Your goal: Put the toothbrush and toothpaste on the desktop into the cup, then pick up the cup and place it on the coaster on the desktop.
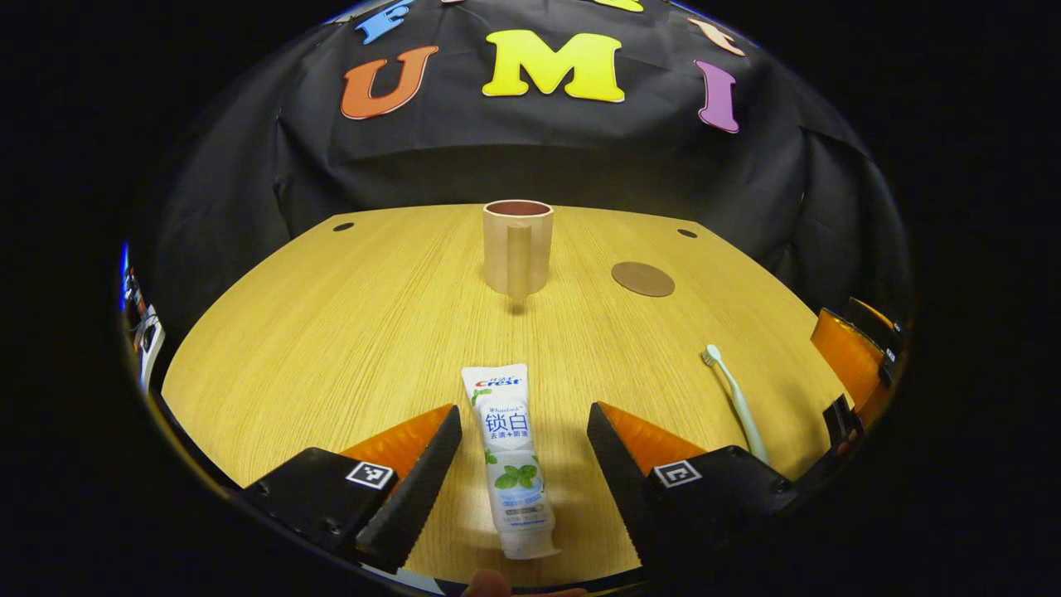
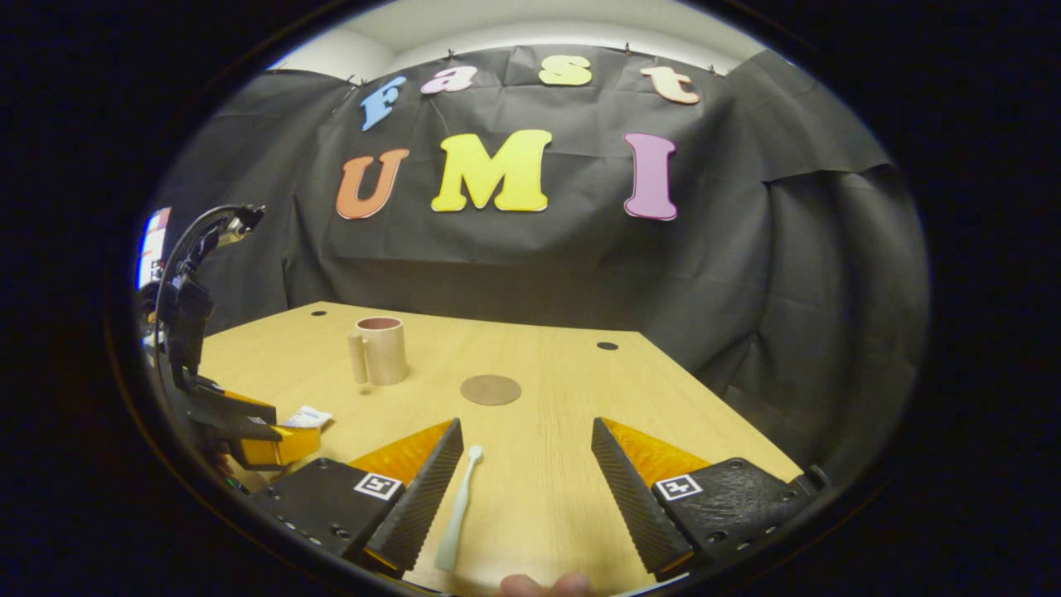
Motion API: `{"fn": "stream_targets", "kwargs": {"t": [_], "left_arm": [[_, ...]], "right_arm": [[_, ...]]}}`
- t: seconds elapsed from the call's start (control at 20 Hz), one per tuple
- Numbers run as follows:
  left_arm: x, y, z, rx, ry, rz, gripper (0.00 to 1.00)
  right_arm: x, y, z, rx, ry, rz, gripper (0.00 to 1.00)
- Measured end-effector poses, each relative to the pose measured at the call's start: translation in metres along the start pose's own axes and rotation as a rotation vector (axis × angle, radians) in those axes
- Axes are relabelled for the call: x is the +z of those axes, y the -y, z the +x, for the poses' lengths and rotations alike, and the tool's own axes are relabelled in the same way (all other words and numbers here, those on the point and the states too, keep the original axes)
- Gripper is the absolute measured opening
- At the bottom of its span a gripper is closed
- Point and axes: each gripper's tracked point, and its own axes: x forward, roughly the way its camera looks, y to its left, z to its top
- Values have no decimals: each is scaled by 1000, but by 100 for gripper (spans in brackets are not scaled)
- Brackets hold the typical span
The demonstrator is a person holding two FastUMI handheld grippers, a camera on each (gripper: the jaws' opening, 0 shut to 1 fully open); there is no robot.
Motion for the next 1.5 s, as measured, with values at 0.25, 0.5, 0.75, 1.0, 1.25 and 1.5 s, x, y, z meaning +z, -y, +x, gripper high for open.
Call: {"fn": "stream_targets", "kwargs": {"t": [0.25,0.5,0.75,1.0,1.25,1.5], "left_arm": [[-5,-6,16,16,-37,-15,80],[-10,-12,18,27,-59,-40,66],[-13,-14,16,36,-62,-29,54],[-11,-15,15,37,-63,-42,51],[-8,-14,10,31,-51,-47,39],[-1,-13,-1,7,-6,-35,37]], "right_arm": [[-10,-6,7,8,-28,-15,97],[-20,-16,10,34,-66,2,95],[-29,-20,12,42,-102,16,95],[-34,-23,12,47,-126,19,95],[-47,-27,13,65,-170,38,95],[-57,-36,17,95,-226,76,95]]}}
